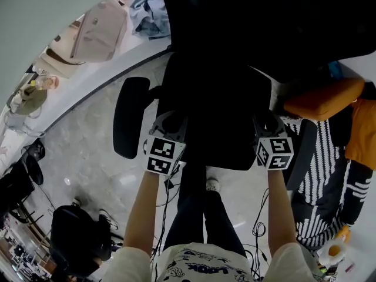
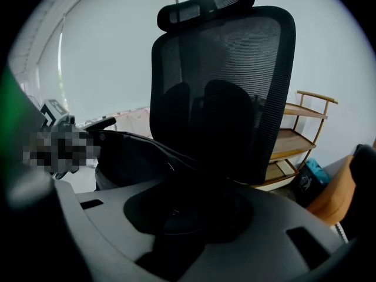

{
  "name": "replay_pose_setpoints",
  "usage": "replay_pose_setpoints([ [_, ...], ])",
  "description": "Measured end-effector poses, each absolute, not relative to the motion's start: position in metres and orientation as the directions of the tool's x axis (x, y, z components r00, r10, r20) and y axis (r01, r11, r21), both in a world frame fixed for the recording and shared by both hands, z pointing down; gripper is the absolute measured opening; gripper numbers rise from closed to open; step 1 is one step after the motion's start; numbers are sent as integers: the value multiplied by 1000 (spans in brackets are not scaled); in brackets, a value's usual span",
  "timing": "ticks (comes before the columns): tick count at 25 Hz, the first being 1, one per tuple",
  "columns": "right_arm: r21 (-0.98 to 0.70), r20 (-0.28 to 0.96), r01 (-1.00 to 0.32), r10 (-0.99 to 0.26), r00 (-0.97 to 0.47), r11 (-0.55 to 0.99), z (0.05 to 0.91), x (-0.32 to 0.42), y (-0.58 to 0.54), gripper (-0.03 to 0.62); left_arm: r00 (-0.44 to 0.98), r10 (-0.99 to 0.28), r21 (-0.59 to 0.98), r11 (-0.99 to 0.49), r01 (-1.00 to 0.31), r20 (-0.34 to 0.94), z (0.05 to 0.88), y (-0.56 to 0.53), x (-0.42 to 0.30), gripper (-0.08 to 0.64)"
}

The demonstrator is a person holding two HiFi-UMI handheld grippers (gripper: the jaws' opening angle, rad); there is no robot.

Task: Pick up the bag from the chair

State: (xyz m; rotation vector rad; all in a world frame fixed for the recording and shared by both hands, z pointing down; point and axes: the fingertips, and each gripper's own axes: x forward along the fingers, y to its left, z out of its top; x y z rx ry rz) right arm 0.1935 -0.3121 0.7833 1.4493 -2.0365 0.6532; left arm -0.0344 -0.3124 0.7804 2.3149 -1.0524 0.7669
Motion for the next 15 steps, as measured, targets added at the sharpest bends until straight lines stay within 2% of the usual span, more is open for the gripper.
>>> replay_pose_setpoints([
  [8,-62,663,-959,-707,-247,277,753,187,-281,137,533,-523,173,-586,-792,665,756,-283,-39,38],
  [15,-46,601,-962,-762,-242,269,693,187,-240,130,529,-573,127,-595,-794,626,701,-250,-39,37],
])
